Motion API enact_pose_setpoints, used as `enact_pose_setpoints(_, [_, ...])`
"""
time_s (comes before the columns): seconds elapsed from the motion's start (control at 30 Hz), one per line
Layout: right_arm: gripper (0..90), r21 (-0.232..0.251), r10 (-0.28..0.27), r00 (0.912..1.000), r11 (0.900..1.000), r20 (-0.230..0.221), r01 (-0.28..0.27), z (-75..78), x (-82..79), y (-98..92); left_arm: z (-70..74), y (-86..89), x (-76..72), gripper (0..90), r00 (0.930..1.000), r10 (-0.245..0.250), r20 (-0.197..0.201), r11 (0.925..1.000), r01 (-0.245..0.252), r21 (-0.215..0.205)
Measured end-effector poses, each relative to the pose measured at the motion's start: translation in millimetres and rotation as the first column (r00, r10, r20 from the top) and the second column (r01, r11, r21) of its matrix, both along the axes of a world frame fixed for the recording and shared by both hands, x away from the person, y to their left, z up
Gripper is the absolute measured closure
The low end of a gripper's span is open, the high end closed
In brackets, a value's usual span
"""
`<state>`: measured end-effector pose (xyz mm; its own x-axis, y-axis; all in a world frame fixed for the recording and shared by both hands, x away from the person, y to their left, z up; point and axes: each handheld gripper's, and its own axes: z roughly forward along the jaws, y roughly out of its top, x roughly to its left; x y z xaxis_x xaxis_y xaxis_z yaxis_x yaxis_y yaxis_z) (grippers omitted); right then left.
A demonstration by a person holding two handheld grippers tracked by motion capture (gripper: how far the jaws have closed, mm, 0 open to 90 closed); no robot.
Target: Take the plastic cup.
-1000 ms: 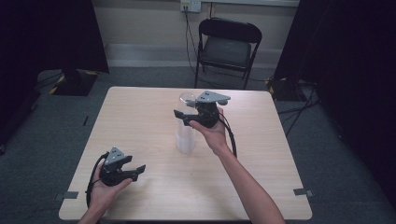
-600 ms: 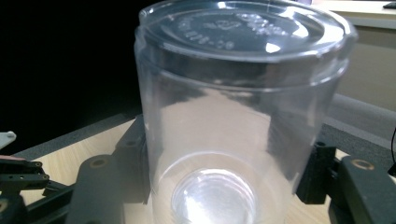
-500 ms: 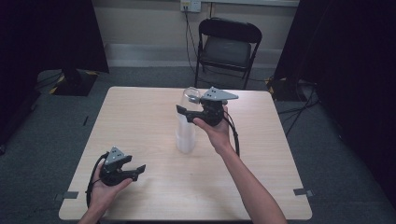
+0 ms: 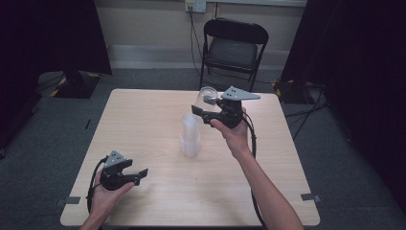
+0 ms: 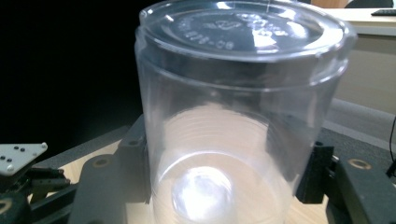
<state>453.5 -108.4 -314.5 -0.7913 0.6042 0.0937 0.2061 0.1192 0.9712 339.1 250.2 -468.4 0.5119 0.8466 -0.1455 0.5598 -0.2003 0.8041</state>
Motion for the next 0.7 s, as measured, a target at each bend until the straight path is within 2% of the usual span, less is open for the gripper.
enact_pose_setpoints(0.2, [37.6,0.008,-0.011,0.9998,1.000,-0.014,0.011,1.6,-7.2,-14.8,2.6,-2.4,-2.1,20.4,0.9998,-0.006,0.016,1.0000,0.006,0.002])
enact_pose_setpoints(0.33, [37.7,-0.009,-0.011,0.9999,1.000,-0.009,0.011,-5.5,-21.8,-24.7,5.5,-3.3,-4.7,16.2,0.9987,-0.034,0.039,0.9994,0.034,0.000])
enact_pose_setpoints(0.4, [37.8,-0.006,-0.011,0.9998,1.000,-0.015,0.011,-7.5,-24.4,-26.6,6.7,-5.5,-5.1,17.1,0.9984,-0.038,0.042,0.9993,0.038,0.004])
enact_pose_setpoints(0.43, [38.0,-0.003,-0.007,0.9993,1.000,-0.035,0.007,-12.7,-28.6,-30.0,7.1,-6.8,-5.4,17.6,0.9981,-0.040,0.047,0.9992,0.040,0.001])
enact_pose_setpoints(0.5, [38.1,-0.004,-0.007,0.9991,1.000,-0.043,0.006,-14.7,-29.3,-30.7,8.0,-8.7,-5.6,18.0,0.9978,-0.046,0.048,0.9989,0.046,0.000])
enact_pose_setpoints(0.6, [37.8,-0.004,-0.011,0.9975,1.000,-0.070,0.011,-22.1,-32.8,-33.4,7.9,-10.5,-5.9,19.0,0.9973,-0.050,0.055,0.9983,0.051,-0.029])
enact_pose_setpoints(0.63, [37.7,0.004,0.002,0.9951,1.000,-0.099,-0.002,-27.0,-34.3,-34.0,8.2,-10.8,-6.3,21.5,0.9970,-0.051,0.058,0.9983,0.053,-0.024])
enact_pose_setpoints(0.7, [37.8,0.003,0.005,0.9946,1.000,-0.104,-0.004,-29.2,-35.1,-33.9,8.5,-10.9,-7.2,23.1,0.9966,-0.053,0.064,0.9980,0.055,-0.032])
